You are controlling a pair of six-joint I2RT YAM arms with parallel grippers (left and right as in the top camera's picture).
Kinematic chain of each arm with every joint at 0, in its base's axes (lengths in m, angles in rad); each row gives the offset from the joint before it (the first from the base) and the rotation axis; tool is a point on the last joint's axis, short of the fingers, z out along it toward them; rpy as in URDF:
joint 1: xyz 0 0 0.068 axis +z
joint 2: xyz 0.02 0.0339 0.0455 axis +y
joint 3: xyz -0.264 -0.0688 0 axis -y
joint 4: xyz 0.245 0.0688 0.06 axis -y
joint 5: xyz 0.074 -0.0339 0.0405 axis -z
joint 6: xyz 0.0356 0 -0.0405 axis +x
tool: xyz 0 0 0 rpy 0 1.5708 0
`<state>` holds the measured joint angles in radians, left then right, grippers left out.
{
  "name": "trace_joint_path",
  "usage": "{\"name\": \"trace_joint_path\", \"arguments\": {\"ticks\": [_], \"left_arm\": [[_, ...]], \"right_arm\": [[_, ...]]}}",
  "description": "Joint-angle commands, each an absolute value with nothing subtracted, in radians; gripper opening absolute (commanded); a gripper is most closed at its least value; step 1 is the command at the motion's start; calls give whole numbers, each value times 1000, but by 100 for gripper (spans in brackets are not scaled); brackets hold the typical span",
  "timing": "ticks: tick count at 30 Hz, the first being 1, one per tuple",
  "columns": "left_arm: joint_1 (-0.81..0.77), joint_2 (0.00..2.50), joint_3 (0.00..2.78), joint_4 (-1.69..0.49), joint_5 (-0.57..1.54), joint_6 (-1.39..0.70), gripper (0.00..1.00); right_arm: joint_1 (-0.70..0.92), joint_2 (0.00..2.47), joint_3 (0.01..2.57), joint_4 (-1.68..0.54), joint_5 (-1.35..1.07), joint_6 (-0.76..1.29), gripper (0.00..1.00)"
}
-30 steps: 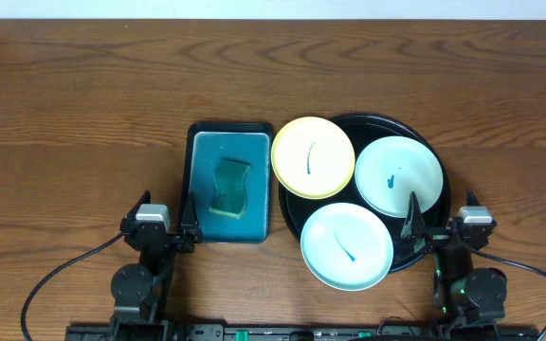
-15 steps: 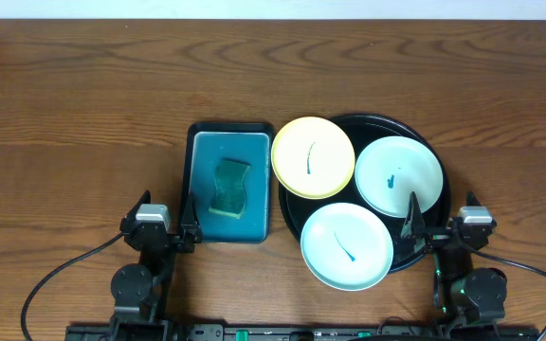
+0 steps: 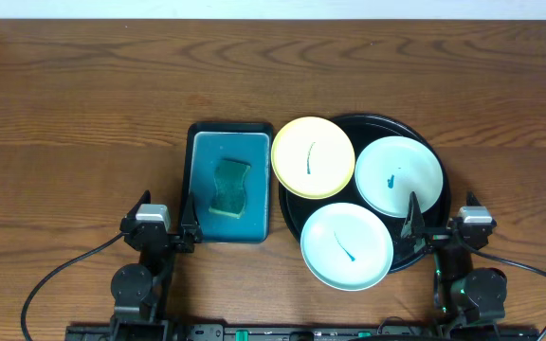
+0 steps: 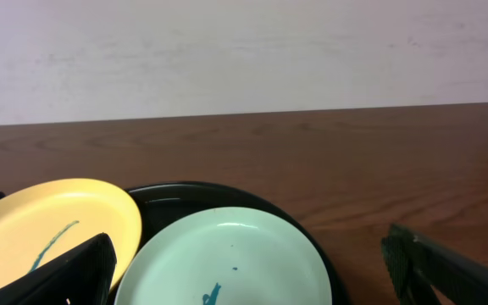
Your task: Clean dirty plates on tray and stack at the side
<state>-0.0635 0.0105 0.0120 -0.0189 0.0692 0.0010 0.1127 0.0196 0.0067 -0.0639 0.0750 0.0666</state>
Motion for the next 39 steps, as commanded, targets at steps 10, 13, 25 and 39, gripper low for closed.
{"name": "trace_joint_path", "arguments": {"ticks": [10,13,25,39], "left_arm": [[-61,6,4,-64,85,14,81],[-61,6,4,-63,85,14,80],[-61,6,4,-64,85,14,80],[-61,81,96,-159,85,-179,80]], "right_arm": [[106,23,6,-68,71,54,99],[106,23,6,-68,71,54,99],[106,23,6,-68,71,54,99],[106,34,6,-75,19,74,99]]}}
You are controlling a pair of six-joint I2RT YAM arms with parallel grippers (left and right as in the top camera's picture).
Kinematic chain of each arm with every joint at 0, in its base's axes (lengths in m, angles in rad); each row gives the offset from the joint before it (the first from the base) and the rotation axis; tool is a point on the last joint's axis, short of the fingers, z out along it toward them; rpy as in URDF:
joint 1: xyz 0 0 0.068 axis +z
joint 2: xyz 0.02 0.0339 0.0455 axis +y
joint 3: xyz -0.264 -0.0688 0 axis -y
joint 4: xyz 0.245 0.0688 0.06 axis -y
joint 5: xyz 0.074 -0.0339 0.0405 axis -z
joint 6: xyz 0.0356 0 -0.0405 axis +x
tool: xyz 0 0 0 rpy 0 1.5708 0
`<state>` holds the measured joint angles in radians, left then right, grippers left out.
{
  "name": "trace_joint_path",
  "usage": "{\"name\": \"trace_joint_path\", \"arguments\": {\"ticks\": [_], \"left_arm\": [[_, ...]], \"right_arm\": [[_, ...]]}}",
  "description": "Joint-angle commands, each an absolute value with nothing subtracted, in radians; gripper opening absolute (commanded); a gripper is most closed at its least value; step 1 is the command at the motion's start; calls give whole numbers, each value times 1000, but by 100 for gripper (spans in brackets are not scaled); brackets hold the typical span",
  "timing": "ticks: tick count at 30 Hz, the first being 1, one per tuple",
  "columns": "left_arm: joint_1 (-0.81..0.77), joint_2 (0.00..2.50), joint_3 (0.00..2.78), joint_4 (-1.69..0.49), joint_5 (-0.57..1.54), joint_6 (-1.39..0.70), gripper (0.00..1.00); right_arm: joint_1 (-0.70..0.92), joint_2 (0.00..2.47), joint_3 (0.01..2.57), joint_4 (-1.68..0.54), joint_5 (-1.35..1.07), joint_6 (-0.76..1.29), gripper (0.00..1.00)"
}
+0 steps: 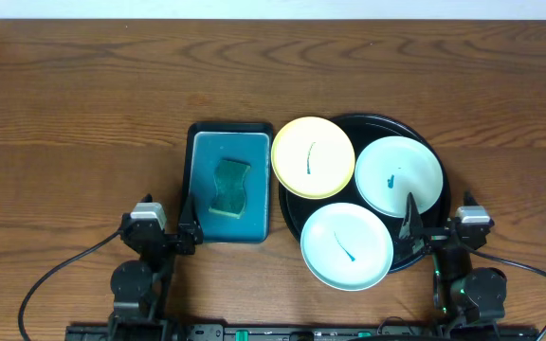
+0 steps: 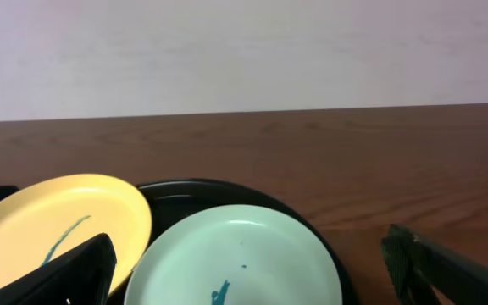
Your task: Clean dirty plates on tray and stack at the side
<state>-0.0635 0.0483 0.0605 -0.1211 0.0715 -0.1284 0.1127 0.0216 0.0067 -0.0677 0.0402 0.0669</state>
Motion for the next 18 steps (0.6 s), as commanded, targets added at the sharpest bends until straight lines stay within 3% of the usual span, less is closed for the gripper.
{"name": "trace_joint_path", "arguments": {"ticks": [1,9,18], "left_arm": [[-61,105,124,-177,85,-179,81],[-61,352,329,-295,86,-178,81],[-61,656,599,-485,86,-178,80]], "right_arm": [[106,40,6,-75,19,74,99],[106,166,60,-86,18,74,99],[106,466,268,-183,17,113,99]]}}
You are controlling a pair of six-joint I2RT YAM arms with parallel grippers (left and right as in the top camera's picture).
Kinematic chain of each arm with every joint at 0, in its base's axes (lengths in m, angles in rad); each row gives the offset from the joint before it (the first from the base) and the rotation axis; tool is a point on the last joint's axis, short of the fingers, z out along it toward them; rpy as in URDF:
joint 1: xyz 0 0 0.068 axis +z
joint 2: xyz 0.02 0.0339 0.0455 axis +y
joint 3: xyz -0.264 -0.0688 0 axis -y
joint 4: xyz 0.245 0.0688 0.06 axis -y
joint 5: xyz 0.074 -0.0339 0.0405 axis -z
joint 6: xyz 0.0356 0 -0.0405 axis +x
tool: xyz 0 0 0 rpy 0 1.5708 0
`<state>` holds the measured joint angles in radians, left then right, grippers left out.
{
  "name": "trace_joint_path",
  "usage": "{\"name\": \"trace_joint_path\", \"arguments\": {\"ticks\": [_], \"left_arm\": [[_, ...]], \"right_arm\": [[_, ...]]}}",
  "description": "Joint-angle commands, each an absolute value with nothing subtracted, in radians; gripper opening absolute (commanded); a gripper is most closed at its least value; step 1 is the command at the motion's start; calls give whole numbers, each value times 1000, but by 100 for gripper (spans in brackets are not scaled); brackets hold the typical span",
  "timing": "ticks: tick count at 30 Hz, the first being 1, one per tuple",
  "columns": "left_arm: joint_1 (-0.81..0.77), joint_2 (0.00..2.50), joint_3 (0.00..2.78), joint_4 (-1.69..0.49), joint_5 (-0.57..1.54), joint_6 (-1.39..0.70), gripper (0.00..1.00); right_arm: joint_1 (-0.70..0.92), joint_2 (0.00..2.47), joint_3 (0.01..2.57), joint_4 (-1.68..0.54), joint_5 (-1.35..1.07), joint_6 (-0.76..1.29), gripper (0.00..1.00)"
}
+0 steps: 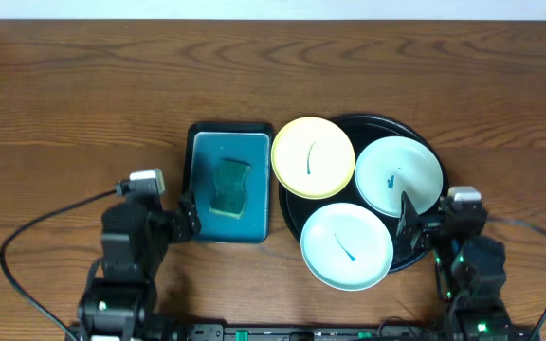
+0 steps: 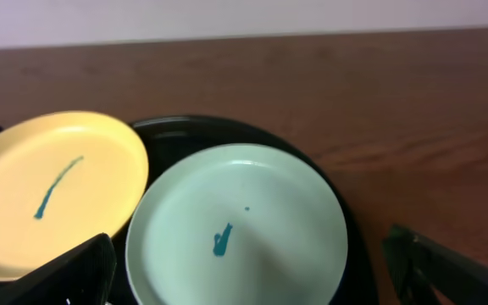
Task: Clean dirty plates on tray and stack at the side
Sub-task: 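Move the left gripper over the basin and grasp the green sponge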
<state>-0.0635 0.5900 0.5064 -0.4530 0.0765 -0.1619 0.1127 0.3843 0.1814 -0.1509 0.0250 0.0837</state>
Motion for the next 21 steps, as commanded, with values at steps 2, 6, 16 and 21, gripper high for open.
{"name": "trace_joint_path", "arguments": {"ticks": [2,6,16,21], "left_arm": [[-61,711,660,-530,86,-178,80],[-61,822,788,-645,86,-177,80],[-61,1094,1119,-984,156,-165,80],[-61,1128,1119,-983,142,-167,98]], "right_arm": [[106,533,331,-234,16,139,99],[106,668,452,-331,-41,149,99],[106,919,624,-461,-78,107,99],[106,934,624,-465,-146,122,99]]}}
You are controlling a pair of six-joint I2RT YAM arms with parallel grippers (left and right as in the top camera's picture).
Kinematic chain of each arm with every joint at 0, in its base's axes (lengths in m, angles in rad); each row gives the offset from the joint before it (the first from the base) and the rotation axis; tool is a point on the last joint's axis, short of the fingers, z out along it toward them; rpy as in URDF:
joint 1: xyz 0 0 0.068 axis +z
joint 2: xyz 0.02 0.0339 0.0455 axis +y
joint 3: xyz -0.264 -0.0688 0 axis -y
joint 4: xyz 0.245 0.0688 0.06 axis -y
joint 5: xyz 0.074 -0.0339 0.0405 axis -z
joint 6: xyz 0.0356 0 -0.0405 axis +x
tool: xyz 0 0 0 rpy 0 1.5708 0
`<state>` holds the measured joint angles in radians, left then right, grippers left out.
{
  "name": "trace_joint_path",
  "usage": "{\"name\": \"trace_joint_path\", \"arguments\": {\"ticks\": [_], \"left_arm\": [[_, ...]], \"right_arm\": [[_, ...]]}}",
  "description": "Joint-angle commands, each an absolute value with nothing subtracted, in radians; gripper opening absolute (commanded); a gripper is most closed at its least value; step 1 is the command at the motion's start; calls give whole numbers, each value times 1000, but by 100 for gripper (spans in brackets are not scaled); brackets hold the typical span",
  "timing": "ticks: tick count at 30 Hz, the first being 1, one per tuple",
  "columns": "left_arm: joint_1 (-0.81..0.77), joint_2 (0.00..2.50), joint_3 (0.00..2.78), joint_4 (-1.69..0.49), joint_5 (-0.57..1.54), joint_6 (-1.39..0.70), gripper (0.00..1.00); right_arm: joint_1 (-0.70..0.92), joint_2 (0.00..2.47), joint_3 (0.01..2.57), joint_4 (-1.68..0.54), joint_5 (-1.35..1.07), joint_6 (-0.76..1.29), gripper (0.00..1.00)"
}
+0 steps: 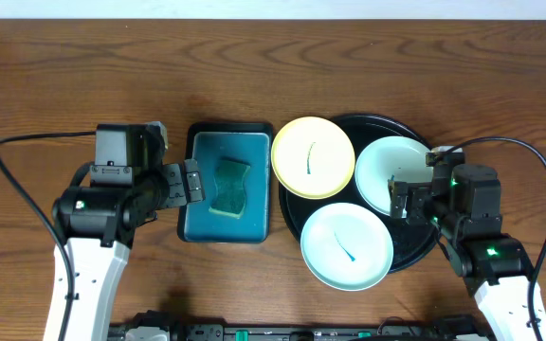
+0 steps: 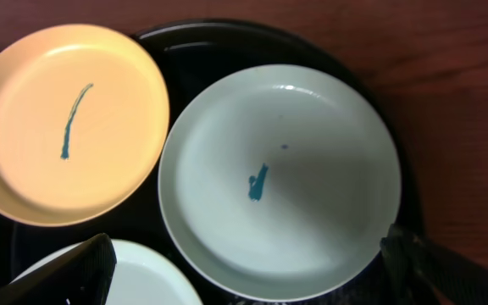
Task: Clean dirty plates on tray and stack at the side
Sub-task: 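Move the left gripper over the basin and grasp the green sponge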
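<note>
Three dirty plates lie on the round black tray (image 1: 387, 120), each with a teal smear. The yellow plate (image 1: 313, 157) is at the tray's left, a pale mint plate (image 1: 387, 169) at the right, and a white-blue plate (image 1: 346, 244) at the front. My right gripper (image 1: 401, 197) hovers open over the mint plate's near edge. In the right wrist view the mint plate (image 2: 282, 178) fills the middle, between the spread fingers (image 2: 66, 275), with the yellow plate (image 2: 66, 119) at left. A green sponge (image 1: 228, 187) lies in the blue bin (image 1: 254, 152). My left gripper (image 1: 186, 182) is at the bin's left wall, apparently open.
The wooden table (image 1: 83, 85) extends bare to the left, back and far right of the tray. Cables (image 1: 27, 142) trail from both arms near the front. The bin and the black tray sit side by side, almost touching.
Both arms have risen and reached forward. My right gripper now looks straight down on the mint plate. My left gripper has moved up to the bin's left wall. Plates and sponge are unmoved.
Both arms were folded low at the table's front edge, grippers open, the right wrist looking level across the plates. Then both were lifting, and the right view tilted down. Now the right gripper is over the mint plate and the left beside the bin.
</note>
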<state>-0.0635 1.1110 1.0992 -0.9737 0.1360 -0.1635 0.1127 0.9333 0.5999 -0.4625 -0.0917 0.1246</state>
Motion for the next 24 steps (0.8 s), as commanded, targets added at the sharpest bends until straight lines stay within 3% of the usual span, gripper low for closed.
{"name": "trace_joint_path", "arguments": {"ticks": [1,9,19,24], "left_arm": [[-61,1132,1119,-982,143,-168,98],[-64,1161,1118,-860,171,-170,100],[-161,1389,1118,-752,164,-170,85],[-195,1528,1118,-704,164,-170,82]], "right_arm": [[106,934,624,-464,-168,122,99],[106,937,619,-465,-185,107,99],[106,972,619,-465,-185,107,99],[106,984,619,-464,-185,107,99]]}}
